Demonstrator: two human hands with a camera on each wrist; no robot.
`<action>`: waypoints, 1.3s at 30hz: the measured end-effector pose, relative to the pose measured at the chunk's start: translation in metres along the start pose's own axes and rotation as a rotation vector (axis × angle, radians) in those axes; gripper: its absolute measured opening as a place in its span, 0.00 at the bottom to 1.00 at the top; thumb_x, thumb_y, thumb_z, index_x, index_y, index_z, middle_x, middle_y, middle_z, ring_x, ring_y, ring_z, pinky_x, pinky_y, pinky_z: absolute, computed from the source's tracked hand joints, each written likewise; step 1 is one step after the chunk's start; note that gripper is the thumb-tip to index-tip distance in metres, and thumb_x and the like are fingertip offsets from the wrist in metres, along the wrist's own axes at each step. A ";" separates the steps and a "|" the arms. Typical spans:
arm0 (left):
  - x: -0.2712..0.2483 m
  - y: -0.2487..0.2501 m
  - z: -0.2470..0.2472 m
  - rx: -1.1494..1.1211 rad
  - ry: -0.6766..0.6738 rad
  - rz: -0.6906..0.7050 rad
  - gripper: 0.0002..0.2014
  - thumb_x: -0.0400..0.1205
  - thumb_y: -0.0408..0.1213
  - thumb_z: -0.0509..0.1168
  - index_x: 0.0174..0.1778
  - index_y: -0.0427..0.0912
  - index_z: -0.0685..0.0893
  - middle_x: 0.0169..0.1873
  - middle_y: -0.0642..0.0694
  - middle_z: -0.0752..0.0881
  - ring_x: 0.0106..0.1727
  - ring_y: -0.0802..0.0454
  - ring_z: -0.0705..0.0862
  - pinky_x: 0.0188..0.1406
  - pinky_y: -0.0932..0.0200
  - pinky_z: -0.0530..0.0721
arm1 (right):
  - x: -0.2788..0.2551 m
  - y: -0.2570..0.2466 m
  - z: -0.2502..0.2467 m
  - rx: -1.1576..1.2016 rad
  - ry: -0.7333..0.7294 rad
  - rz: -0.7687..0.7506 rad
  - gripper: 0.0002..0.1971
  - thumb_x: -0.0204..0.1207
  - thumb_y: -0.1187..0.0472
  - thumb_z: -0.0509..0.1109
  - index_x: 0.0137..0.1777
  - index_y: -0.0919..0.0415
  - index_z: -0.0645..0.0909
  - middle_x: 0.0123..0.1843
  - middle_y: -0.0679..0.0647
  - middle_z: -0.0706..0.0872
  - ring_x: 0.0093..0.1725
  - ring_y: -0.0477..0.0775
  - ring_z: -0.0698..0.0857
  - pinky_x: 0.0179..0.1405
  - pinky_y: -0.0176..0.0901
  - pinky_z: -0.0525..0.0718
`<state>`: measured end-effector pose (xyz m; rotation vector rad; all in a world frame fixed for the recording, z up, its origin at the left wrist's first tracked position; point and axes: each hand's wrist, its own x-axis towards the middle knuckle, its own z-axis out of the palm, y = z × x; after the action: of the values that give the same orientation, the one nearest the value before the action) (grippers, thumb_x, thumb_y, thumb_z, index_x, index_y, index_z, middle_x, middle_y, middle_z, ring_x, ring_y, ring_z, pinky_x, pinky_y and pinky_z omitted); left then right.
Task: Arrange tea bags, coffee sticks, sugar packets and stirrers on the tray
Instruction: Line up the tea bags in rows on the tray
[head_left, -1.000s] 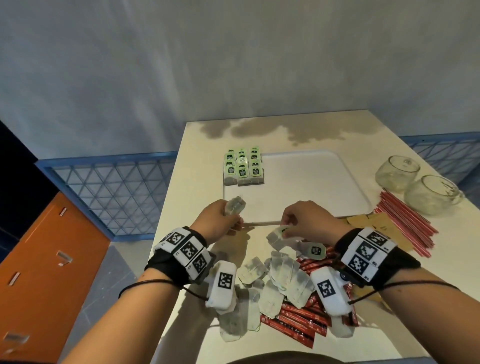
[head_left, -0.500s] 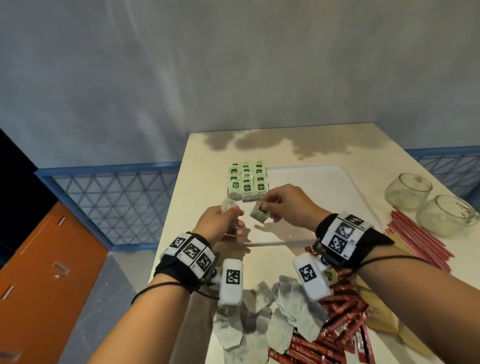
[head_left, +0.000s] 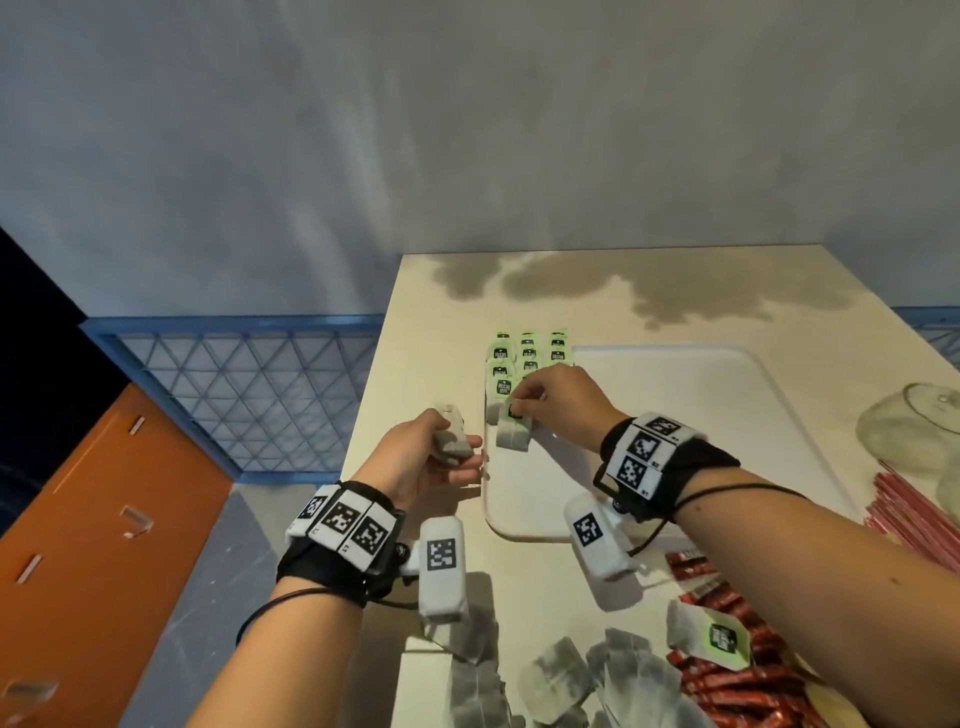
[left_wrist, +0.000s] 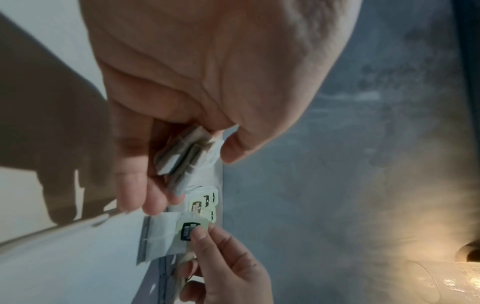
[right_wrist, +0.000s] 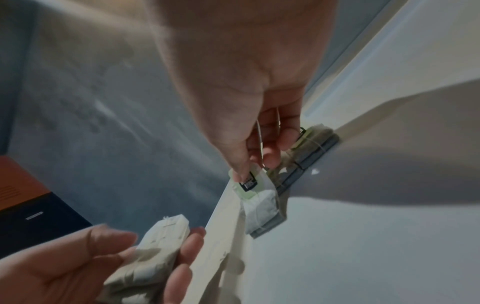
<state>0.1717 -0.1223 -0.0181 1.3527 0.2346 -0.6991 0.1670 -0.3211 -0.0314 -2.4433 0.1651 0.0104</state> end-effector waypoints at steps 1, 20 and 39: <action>0.002 -0.001 -0.001 -0.002 -0.007 -0.013 0.16 0.85 0.31 0.48 0.43 0.27 0.78 0.40 0.29 0.82 0.32 0.40 0.79 0.24 0.56 0.79 | 0.005 0.000 0.002 0.009 0.004 0.002 0.05 0.76 0.60 0.77 0.49 0.57 0.91 0.44 0.49 0.89 0.47 0.48 0.84 0.48 0.42 0.80; -0.003 -0.021 0.014 0.215 0.016 0.209 0.08 0.85 0.26 0.62 0.52 0.35 0.87 0.47 0.35 0.91 0.46 0.42 0.90 0.58 0.44 0.87 | -0.033 -0.013 -0.001 0.444 0.048 -0.012 0.10 0.78 0.53 0.74 0.53 0.58 0.89 0.47 0.55 0.90 0.44 0.48 0.86 0.40 0.36 0.81; -0.049 -0.035 0.066 0.565 0.250 0.625 0.11 0.79 0.48 0.72 0.38 0.44 0.92 0.30 0.46 0.91 0.38 0.45 0.91 0.46 0.40 0.88 | -0.100 -0.019 -0.017 0.552 0.244 0.054 0.10 0.77 0.63 0.74 0.38 0.69 0.80 0.33 0.62 0.88 0.29 0.53 0.86 0.42 0.58 0.90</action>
<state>0.0979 -0.1710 -0.0047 1.9282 -0.2081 -0.0560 0.0692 -0.3057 -0.0017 -1.8822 0.2983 -0.2749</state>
